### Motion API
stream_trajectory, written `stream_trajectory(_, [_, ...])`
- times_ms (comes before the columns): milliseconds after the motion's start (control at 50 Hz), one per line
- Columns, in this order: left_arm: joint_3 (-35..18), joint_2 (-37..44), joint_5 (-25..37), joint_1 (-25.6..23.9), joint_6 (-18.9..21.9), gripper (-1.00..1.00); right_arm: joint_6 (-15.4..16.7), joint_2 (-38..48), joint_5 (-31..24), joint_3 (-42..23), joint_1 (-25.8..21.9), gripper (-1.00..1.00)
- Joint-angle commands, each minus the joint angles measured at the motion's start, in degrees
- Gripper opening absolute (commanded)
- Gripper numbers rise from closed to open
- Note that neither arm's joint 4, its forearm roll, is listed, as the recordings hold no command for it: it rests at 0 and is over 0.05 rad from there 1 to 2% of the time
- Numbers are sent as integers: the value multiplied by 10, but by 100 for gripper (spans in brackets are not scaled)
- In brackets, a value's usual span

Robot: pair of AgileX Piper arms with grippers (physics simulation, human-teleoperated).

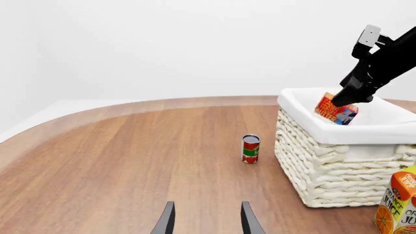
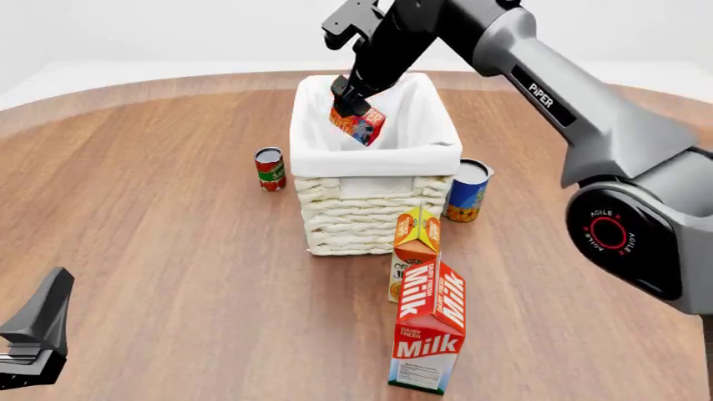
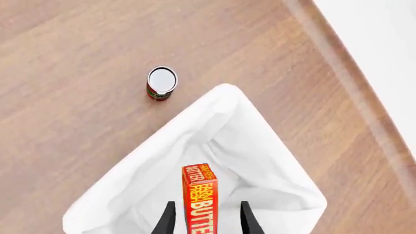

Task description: Pick up the butter and put it in the basket.

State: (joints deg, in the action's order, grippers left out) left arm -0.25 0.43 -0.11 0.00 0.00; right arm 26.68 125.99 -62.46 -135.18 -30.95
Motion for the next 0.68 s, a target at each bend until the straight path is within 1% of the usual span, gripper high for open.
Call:
stream_trajectory(20, [0,0,0,0,0,100,-1,7,-4,-30,4,100])
stream_trajectory(420, [0,0,0,0,0,100,1,14,-6,-37,4,100])
stream_trajectory(540, [0,0,0,0,0,100,0,7,3,-21,3,100])
stream_trajectory(620, [0,0,0,0,0,100,-2,-5,18,2,0,100])
stream_trajectory(640, [0,0,0,0,0,100,-1,-9,26,10,1,100])
stream_trajectory(660, [0,0,0,0,0,100,11,-25,53,37,1,100])
stream_trajectory(680, [0,0,0,0,0,100,7,-24,61,30,5,100])
